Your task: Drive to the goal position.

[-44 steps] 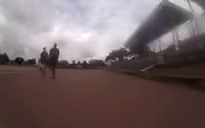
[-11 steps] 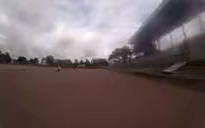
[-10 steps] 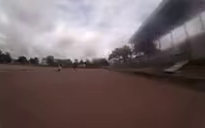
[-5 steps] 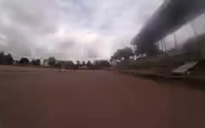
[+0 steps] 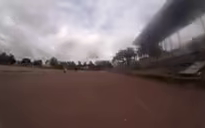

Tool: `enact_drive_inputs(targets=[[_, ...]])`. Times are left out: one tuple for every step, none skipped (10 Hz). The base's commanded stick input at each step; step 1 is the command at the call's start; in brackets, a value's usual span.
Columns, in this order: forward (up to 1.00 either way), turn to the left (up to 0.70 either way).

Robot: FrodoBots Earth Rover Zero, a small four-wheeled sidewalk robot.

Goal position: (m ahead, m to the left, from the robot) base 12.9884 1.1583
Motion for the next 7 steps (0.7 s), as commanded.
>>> enact_drive_inputs(targets=[[1.0,0.0],[1.0,0.0],[1.0,0.0],[1.0,0.0],[1.0,0.0],[1.0,0.0],[1.0,0.0]])
